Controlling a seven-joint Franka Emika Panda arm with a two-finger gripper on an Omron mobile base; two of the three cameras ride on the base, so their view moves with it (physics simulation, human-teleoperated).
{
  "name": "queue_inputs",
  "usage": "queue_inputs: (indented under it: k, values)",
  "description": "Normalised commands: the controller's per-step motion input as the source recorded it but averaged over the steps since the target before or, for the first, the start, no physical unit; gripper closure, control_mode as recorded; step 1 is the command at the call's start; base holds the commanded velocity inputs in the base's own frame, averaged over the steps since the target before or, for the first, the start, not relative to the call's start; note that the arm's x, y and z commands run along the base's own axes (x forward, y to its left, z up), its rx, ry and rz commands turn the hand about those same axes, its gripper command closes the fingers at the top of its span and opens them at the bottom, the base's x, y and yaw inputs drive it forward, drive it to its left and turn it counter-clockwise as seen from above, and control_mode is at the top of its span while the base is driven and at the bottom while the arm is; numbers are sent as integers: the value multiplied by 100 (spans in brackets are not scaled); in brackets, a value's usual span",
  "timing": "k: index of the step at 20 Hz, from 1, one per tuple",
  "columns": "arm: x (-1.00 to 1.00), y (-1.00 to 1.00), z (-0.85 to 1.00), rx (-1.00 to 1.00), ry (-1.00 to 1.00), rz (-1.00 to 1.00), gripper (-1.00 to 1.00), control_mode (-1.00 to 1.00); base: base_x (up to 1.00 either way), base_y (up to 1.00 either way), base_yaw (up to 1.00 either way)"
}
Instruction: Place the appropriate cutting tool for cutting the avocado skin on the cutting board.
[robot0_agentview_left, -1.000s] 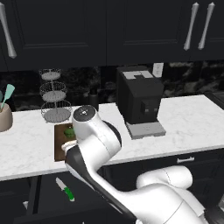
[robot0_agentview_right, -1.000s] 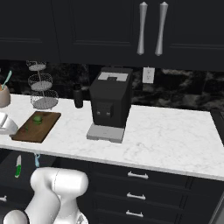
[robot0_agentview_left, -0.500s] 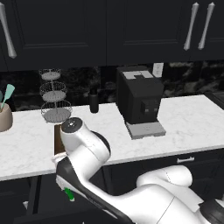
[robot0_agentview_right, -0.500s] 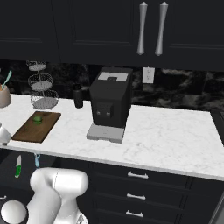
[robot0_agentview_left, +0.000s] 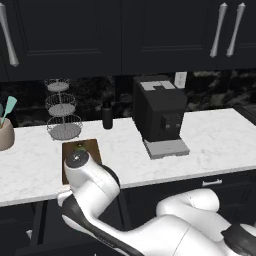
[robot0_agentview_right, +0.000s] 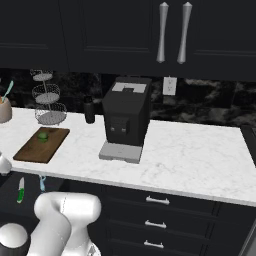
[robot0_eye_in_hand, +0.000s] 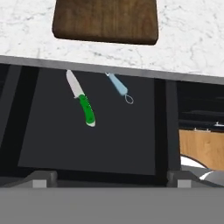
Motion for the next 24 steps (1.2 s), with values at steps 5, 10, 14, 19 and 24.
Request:
queue_inputs:
  k: [5, 10, 14, 19, 24]
  values:
    - [13, 0, -50, 1, 5, 0, -100, -100, 0, 0, 0]
    - [19, 0, -58, 0, 13, 0, -100, -100, 0, 0, 0]
    - [20, 8, -46, 0, 10, 0, -100, -100, 0, 0, 0]
    - [13, 9, -41, 0, 10, 0, -100, -100, 0, 0, 0]
    - [2, 8, -41, 0, 5, 0, -100, -100, 0, 0, 0]
